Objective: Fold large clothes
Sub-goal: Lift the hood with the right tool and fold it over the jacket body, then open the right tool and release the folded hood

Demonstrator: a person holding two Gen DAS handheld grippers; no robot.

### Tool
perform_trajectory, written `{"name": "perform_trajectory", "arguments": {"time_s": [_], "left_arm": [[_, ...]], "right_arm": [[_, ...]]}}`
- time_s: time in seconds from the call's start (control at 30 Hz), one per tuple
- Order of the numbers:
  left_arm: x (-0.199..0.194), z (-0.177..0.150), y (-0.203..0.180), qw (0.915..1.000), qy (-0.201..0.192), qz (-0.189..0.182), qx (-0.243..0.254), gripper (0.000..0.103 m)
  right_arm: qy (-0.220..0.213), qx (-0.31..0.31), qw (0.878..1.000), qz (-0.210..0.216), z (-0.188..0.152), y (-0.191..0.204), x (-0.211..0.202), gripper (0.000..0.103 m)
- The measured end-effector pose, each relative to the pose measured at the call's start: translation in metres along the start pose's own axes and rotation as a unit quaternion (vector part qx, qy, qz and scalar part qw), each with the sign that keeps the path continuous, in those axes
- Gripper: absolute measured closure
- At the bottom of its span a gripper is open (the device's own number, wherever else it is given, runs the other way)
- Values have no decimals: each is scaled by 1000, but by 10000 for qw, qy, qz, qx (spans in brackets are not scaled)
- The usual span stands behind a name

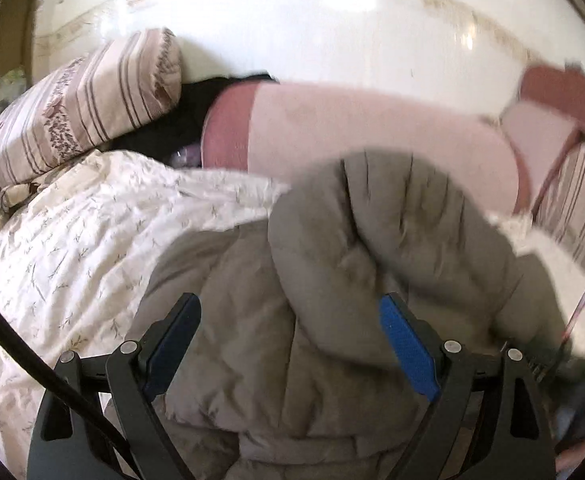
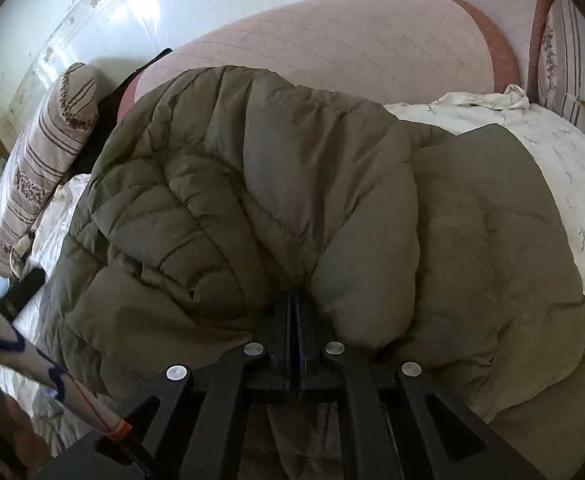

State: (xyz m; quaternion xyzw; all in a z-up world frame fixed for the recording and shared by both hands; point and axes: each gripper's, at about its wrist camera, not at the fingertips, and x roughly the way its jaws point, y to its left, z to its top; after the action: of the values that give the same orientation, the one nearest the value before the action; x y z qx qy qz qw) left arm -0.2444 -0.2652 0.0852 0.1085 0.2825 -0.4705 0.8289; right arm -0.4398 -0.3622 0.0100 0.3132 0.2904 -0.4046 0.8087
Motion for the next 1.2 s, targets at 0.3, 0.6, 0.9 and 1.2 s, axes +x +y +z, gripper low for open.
{"name": "perform_trajectory", "arguments": {"time_s": [0.3, 0.6, 0.9, 1.2], "left_arm": [[51, -21, -7, 9949, 985, 185, 144, 12], [51, -22, -11, 9944, 997, 241, 249, 12], [50, -22, -13, 9944, 964, 289, 323, 12], [28, -7, -2, 9981, 589, 161, -56, 12]], "right_arm": [[39, -148, 9999, 8, -5, 1, -8, 100], [-546, -455, 9970, 317, 0, 32, -47, 81], [-54, -347, 9989, 310, -10, 29, -21, 73], [-869, 91, 9961, -116, 22, -12, -73, 73]]}}
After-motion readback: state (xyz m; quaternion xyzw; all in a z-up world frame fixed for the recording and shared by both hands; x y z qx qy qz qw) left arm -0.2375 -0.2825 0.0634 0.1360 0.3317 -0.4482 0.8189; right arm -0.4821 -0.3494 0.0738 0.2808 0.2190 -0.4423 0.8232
